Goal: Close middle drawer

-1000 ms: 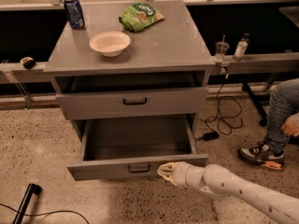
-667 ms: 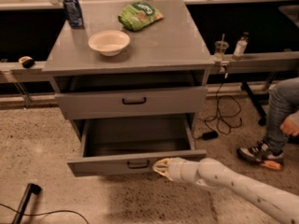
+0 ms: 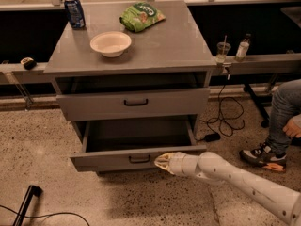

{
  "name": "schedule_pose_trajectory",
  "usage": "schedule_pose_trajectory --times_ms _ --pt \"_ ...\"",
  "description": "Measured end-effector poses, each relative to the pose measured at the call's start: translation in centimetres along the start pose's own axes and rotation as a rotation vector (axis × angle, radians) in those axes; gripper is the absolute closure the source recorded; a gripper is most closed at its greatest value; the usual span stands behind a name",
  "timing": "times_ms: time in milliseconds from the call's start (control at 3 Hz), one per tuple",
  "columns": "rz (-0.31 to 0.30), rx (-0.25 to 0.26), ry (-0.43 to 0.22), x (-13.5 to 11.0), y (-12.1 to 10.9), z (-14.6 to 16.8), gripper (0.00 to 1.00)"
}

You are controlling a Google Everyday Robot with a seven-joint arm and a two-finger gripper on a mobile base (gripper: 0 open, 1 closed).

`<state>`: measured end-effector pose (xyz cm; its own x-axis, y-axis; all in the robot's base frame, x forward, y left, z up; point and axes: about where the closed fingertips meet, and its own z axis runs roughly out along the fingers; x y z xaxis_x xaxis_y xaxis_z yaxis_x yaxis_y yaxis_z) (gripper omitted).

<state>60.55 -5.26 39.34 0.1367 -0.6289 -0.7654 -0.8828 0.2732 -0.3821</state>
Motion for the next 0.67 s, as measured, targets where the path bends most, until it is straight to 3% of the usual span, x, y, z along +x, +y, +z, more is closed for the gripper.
schedule_pose_trajectory --times_ms 667 --pt "-0.021 -0.008 -0.018 0.5 -2.7 2.3 1.00"
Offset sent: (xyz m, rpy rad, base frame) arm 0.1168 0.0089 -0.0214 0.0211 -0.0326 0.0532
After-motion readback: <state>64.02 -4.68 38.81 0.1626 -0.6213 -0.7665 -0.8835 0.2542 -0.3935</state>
